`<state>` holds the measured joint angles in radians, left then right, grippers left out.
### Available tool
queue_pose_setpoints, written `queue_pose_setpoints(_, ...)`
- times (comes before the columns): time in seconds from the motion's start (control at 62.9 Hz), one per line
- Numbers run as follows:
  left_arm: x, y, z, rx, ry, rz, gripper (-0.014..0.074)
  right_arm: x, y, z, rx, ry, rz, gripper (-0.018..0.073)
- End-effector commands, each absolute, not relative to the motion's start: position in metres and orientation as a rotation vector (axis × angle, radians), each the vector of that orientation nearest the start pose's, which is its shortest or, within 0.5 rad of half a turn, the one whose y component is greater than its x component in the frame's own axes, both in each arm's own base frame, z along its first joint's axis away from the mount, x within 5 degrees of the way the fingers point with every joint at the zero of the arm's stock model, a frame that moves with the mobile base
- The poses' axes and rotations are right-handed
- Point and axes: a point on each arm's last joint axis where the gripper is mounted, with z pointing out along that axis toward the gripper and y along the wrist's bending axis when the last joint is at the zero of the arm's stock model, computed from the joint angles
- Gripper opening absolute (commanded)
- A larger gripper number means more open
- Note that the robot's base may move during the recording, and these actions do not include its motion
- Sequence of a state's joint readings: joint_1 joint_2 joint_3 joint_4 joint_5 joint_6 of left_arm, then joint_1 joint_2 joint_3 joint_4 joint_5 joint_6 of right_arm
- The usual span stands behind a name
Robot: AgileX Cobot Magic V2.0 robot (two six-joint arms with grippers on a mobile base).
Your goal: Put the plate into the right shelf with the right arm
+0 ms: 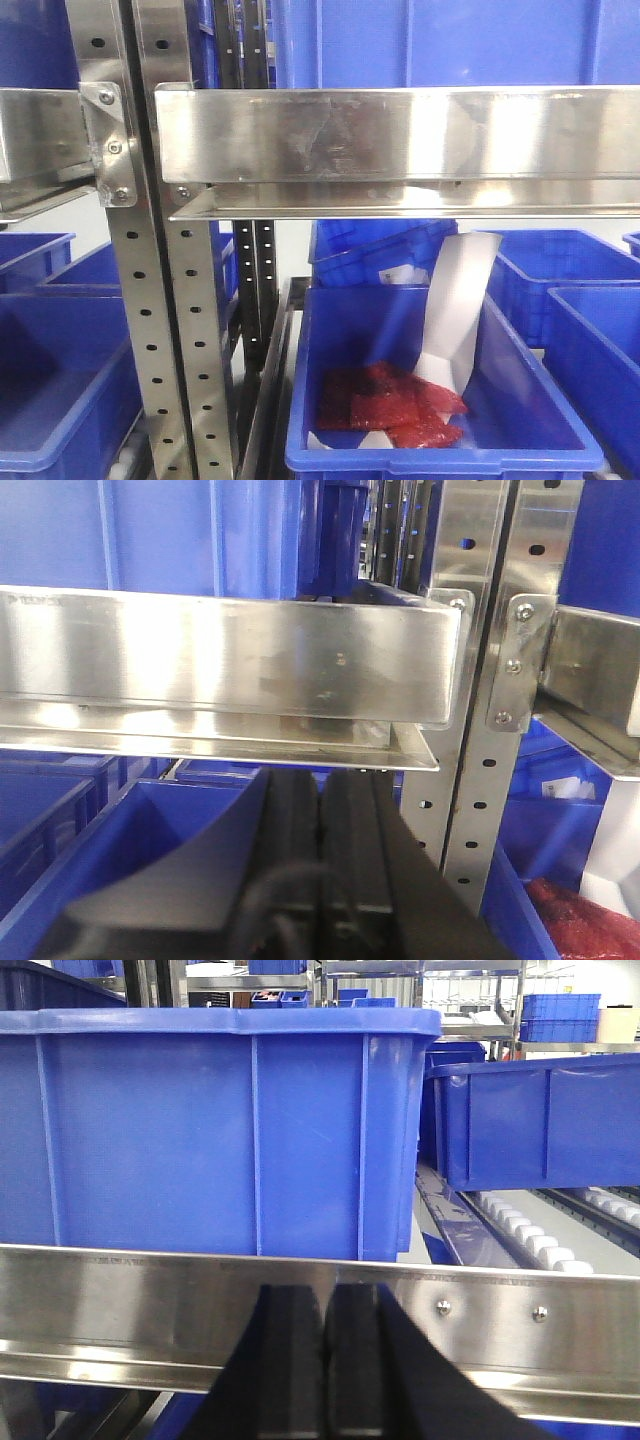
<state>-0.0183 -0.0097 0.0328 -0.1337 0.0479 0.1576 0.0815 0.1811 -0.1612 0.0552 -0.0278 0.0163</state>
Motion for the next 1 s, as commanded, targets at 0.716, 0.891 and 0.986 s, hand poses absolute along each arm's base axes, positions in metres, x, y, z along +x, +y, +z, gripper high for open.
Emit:
queue_pose_setpoints(0.716,0.056,-0.001,0.203,0.016,1.465,-0.005,-0.0128,0.054,0.002,0.215,0.029,1.420,0.113,0.0052)
queue_pose_setpoints(0.891,0.056,-0.001,0.203,0.016,1.465,-0.005,-0.0128,0.054,0.002,0.215,0.029,1.420,0.113,0.0052)
queue_pose_setpoints(0.986,0.056,-0.001,0.203,0.016,1.465,-0.005,-0.0128,0.054,0.002,0.215,0.029,1.420,0.113,0.0052)
